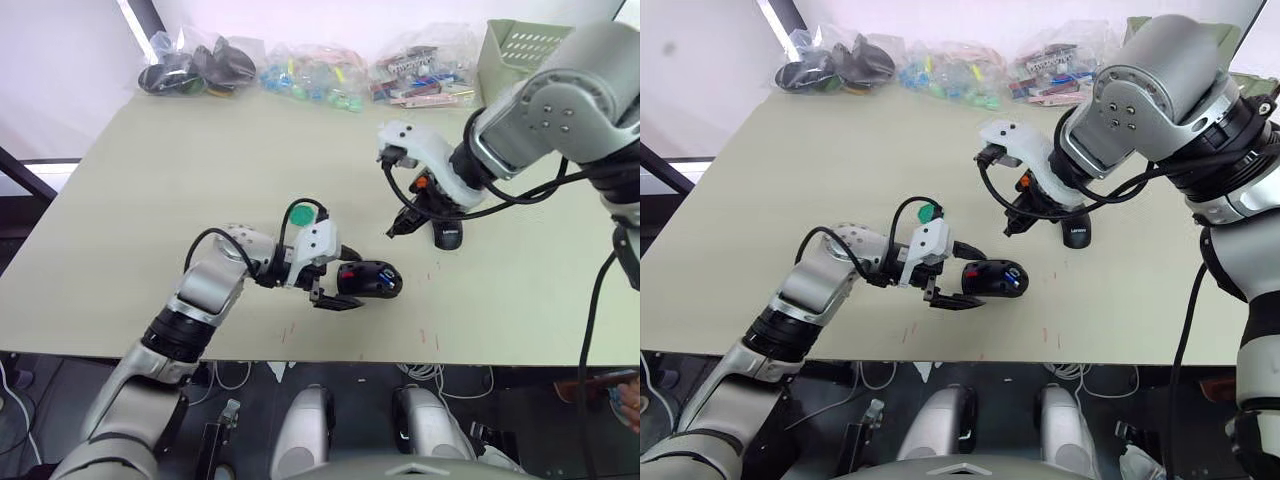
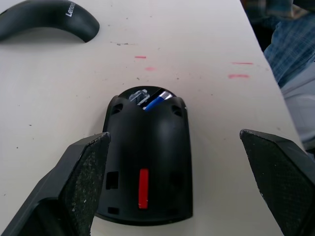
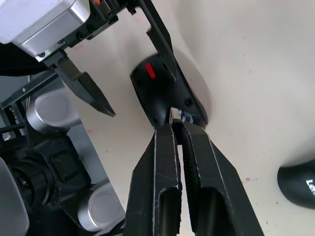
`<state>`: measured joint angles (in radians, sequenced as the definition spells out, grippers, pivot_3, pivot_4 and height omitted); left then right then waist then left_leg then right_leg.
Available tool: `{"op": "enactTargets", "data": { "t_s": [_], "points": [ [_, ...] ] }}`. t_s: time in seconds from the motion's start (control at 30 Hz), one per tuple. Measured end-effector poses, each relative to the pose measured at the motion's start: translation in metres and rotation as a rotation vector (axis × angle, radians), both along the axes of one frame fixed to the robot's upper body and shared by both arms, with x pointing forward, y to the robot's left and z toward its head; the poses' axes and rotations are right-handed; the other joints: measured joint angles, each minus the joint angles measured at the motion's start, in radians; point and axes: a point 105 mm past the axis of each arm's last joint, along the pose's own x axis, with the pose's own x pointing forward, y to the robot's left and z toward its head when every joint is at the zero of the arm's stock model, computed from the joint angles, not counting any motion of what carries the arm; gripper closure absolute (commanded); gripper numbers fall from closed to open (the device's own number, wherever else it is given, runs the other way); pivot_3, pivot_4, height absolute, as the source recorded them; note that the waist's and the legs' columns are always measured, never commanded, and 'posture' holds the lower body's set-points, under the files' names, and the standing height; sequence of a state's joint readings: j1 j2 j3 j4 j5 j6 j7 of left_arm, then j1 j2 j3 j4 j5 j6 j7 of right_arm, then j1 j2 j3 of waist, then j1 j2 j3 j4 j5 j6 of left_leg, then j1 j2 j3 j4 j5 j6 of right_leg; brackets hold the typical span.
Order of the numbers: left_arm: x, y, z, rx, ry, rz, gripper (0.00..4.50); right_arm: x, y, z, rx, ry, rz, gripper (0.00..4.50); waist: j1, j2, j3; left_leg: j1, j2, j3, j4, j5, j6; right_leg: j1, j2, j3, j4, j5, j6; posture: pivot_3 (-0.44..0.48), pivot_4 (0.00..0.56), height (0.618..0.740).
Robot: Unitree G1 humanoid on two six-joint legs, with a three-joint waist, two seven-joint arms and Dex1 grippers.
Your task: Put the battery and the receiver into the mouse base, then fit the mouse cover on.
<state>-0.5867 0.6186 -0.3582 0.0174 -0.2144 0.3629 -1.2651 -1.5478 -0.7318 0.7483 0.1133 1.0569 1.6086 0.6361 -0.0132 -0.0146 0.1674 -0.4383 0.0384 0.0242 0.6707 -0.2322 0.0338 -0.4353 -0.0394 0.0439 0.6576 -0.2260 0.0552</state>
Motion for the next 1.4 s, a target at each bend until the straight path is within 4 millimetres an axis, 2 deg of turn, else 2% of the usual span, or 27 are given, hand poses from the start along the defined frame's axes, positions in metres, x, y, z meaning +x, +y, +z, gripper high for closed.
{"op": "enactTargets", "data": {
  "t_s": [0.13, 0.37, 0.8, 1.13, 1.2, 1.3, 1.4],
  "points": [
    [0.008, -0.007, -0.002, 0.016, -0.038, -0.026, 0.03, -0.001, -0.01, -0.012, -0.028, 0.034, -0.018, 4.5, -0.003, 0.0, 0.0, 0.0, 0.0, 0.001, 0.0, 0.0, 0.0, -0.001, 0.0, 0.001, 0.0, 0.0, 0.0, 0.0, 0.15, 0.74],
    [0.011, -0.018, -0.005, 0.026, -0.048, -0.061, 0.03, -0.001, -0.013, -0.012, -0.032, 0.03, -0.024, 4.5, -0.003, 0.0, 0.0, 0.0, 0.0, 0.0, 0.0, 0.0, 0.0, -0.001, 0.0, 0.001, 0.002, 0.0, 0.0, 0.0, 0.15, 0.74],
    [0.014, -0.02, -0.012, 0.049, -0.067, -0.067, 0.03, -0.001, -0.014, -0.014, -0.033, 0.039, -0.03, 4.5, -0.003, 0.0, 0.0, 0.0, 0.0, 0.0, 0.0, 0.0, 0.0, -0.001, 0.0, 0.001, 0.002, 0.0, 0.0, 0.0, 0.15, 0.74],
    [0.016, -0.018, -0.016, 0.068, -0.085, -0.077, 0.03, 0.0, -0.01, -0.031, -0.046, 0.09, -0.042, 4.5, -0.003, 0.0, 0.0, 0.0, 0.0, 0.0, 0.0, 0.0, 0.0, -0.002, 0.0, 0.001, 0.002, 0.0, 0.0, 0.0, 0.15, 0.74],
    [0.015, -0.017, -0.017, 0.074, -0.09, -0.083, 0.53, 0.0, -0.01, -0.031, -0.048, 0.09, -0.048, 4.5, -0.003, 0.0, 0.0, 0.0, 0.0, 0.0, 0.0, 0.0, 0.0, -0.002, 0.0, 0.001, 0.002, 0.0, 0.0, 0.0, 0.15, 0.74],
    [0.016, -0.017, -0.017, 0.08, -0.096, -0.086, 1.58, 0.002, -0.01, -0.032, -0.051, 0.085, -0.054, 4.5, -0.003, 0.0, 0.0, 0.0, 0.0, 0.0, 0.0, 0.0, 0.0, -0.002, 0.0, 0.001, 0.002, 0.0, 0.0, 0.0, 0.15, 0.74],
    [0.015, -0.019, -0.017, 0.077, -0.098, -0.09, 1.58, 0.001, -0.009, -0.032, -0.05, 0.088, -0.053, 4.5, -0.003, 0.0, 0.0, 0.0, 0.0, 0.0, 0.0, 0.0, 0.0, -0.002, 0.0, 0.001, 0.002, 0.0, 0.0, 0.0, 0.15, 0.74]
  ]
}}
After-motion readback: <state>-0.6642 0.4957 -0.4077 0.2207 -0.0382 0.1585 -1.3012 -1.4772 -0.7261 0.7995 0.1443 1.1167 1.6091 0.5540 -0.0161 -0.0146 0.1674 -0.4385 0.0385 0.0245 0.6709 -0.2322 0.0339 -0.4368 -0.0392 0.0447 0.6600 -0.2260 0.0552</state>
